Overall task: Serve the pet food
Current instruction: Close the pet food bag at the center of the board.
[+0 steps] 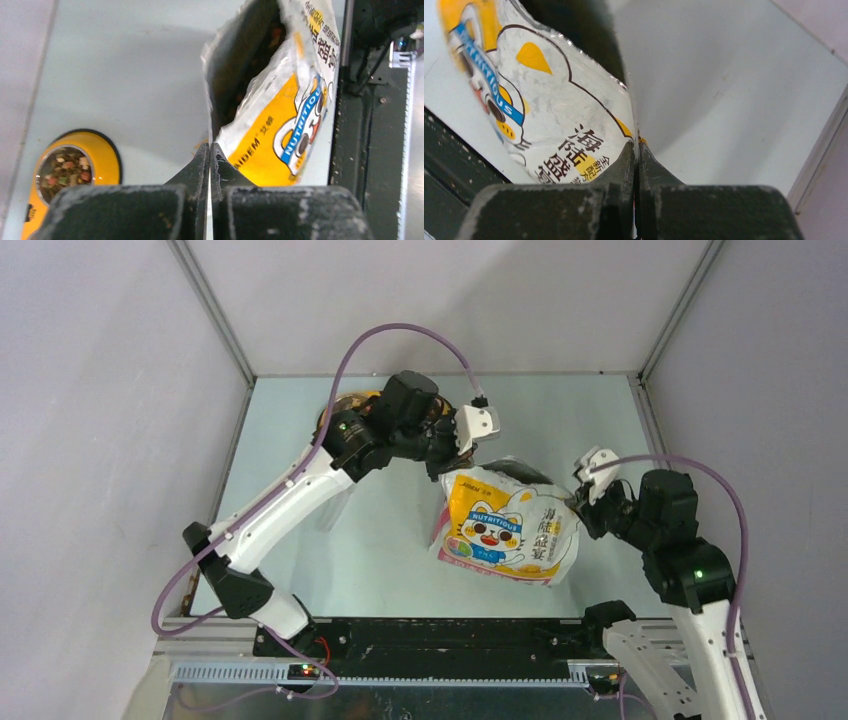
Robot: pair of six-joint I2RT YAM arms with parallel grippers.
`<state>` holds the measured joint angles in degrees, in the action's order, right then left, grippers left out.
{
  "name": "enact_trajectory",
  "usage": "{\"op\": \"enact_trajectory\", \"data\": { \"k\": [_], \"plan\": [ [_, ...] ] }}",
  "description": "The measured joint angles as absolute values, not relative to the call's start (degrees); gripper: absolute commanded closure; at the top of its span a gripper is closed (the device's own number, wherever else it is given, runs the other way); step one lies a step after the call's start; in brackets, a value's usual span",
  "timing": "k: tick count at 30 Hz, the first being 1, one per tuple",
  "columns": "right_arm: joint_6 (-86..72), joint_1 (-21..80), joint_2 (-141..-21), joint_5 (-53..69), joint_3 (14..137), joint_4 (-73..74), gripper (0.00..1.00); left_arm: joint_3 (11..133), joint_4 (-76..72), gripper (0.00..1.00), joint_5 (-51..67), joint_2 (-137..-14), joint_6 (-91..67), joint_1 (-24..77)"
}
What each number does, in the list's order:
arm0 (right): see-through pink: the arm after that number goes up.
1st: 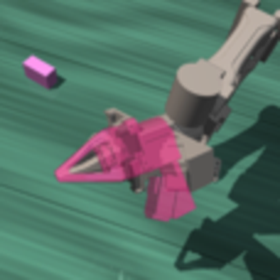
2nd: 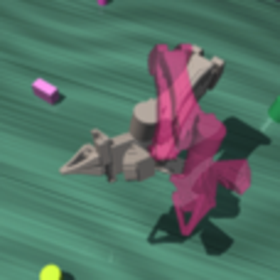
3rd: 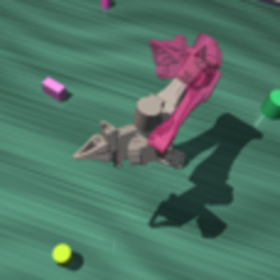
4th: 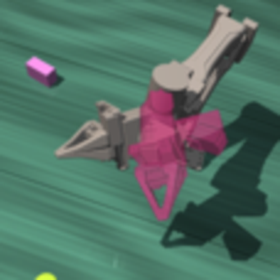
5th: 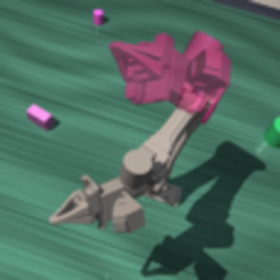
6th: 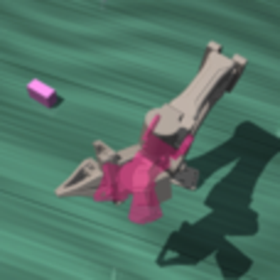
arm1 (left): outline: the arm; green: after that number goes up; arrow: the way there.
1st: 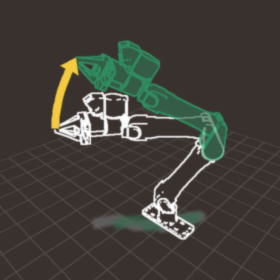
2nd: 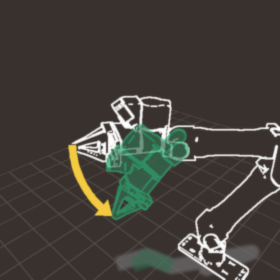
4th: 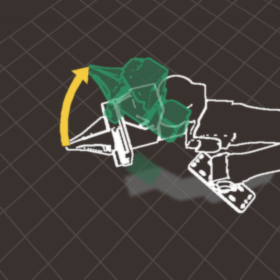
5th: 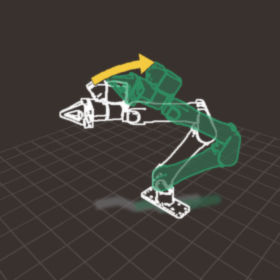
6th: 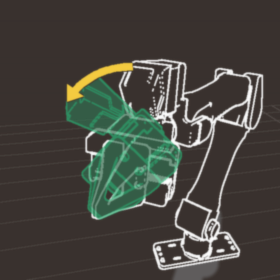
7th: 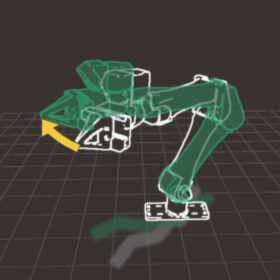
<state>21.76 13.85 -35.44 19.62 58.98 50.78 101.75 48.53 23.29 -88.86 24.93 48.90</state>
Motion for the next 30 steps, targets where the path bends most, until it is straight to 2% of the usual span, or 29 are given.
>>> {"op": "enact_trajectory", "data": {
  "k": [7, 8, 9, 11, 12, 13, 15, 19, 24, 30],
  "plan": [
    [18.81, 0.71, -41.1, 27.18, 58.63, 47.09, 1.0, 98.21, 39.55, 1.0, 21.3, -87.05, 24.91, 47.13],
    [18.52, 0.19, -40.99, 27.79, 58.63, 47.05, 1.0, 97.91, 39.31, 0.97, 21.26, -87.05, 24.86, 46.7],
    [18.28, -0.21, -40.49, 28.82, 58.63, 47.0, 1.0, 97.54, 38.96, 0.92, 21.17, -87.05, 24.82, 46.13],
    [17.96, -0.62, -38.92, 31.59, 58.63, 47.4, 1.0, 97.45, 38.46, 0.57, 21.04, -86.8, 24.71, 45.19],
    [17.82, -0.67, -38.2, 32.93, 58.63, 47.62, 1.0, 97.32, 38.13, 0.5, 20.91, -86.35, 24.25, 44.62],
    [17.12, -0.67, -37.41, 34.37, 58.63, 47.88, 1.0, 96.88, 37.63, 0.37, 20.78, -85.45, 24.05, 44.14],
    [16.08, -0.69, -36.49, 36.88, 58.63, 47.94, 1.0, 94.43, 36.14, 0.22, 20.71, -82.43, 23.59, 43.0],
    [16.49, -0.47, -37.08, 37.98, 58.65, 47.79, 1.0, 87.61, 33.21, 0.05, 22.46, -74.39, 22.63, 39.33],
    [19.11, 0.91, -39.62, 34.39, 58.65, 46.39, 1.0, 78.94, 29.56, 0.0, 29.21, -68.1, 24.62, 35.75],
    [28.16, 2.55, -40.16, 38.24, 58.83, 49.56, 1.0, 75.42, 30.0, 0.0, 35.2, -71.83, 30.09, 35.83]
  ]
}}
